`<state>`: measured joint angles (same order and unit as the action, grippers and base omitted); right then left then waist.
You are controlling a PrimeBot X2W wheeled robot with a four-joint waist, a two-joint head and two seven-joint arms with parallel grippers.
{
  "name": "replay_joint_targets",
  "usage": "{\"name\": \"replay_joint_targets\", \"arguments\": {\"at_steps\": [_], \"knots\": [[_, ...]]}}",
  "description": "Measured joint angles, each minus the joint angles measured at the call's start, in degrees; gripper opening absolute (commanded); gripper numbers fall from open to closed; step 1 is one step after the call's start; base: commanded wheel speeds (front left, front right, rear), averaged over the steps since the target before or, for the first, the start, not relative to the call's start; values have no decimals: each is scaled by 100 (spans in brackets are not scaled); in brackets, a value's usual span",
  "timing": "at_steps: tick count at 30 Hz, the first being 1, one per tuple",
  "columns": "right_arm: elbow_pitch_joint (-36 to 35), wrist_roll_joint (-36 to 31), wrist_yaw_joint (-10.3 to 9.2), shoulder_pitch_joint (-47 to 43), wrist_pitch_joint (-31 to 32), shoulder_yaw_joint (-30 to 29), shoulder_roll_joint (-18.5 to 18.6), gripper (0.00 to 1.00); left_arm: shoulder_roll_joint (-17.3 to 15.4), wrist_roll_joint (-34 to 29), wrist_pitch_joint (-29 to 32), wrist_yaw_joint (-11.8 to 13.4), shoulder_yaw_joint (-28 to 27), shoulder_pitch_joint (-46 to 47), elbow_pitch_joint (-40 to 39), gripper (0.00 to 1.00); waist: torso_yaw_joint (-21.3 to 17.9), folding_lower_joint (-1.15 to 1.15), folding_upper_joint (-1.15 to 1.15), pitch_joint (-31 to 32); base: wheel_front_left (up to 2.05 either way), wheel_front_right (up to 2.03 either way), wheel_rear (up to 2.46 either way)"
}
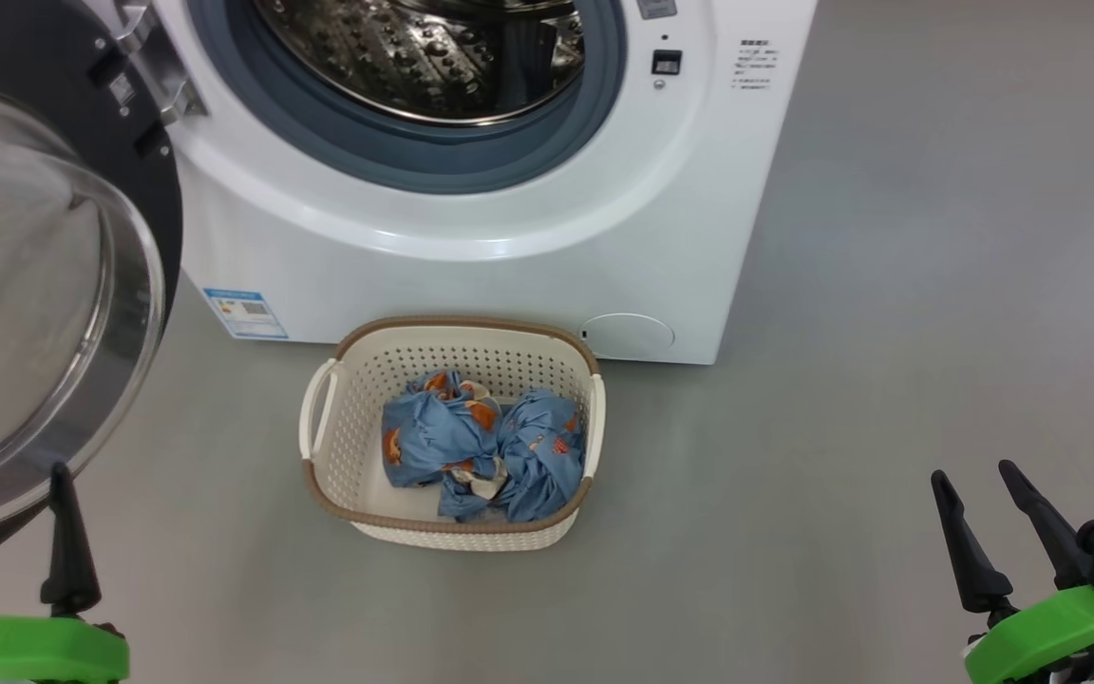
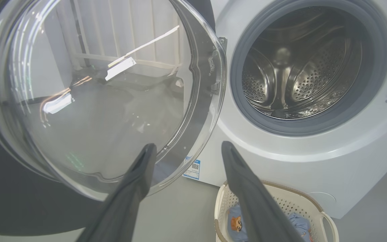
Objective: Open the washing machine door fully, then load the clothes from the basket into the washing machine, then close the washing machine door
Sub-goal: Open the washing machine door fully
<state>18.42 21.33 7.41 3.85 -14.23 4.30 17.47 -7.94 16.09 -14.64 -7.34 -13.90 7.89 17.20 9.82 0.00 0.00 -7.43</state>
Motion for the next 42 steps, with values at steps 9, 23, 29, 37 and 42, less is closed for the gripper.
{"name": "replay_joint_targets", "arguments": {"at_steps": [9, 23, 29, 37, 42], "knots": [[-13, 0, 0, -7, -1, -21, -41, 100, -29, 198, 0, 0, 457, -211, -162, 100, -349, 0, 0, 57, 0, 0, 0], [-62, 0, 1, -26, -1, -62, -64, 100, -57, 367, 0, 0, 980, -315, -320, 100, -778, 0, 0, 106, 0, 0, 0], [-70, 0, 0, -111, -1, -89, -97, 100, -57, 400, 0, 0, 1154, -345, -326, 100, -918, 0, 0, 122, 0, 0, 0], [-71, 0, 0, -112, -1, -119, -113, 100, -49, 489, 0, 0, 1262, -351, -346, 100, -1036, 0, 0, 146, 0, 0, 0], [-71, 0, 1, -112, -1, -148, -132, 100, -59, 564, 0, 0, 1305, -356, -405, 100, -1067, 0, 0, 141, 0, 0, 0]]}}
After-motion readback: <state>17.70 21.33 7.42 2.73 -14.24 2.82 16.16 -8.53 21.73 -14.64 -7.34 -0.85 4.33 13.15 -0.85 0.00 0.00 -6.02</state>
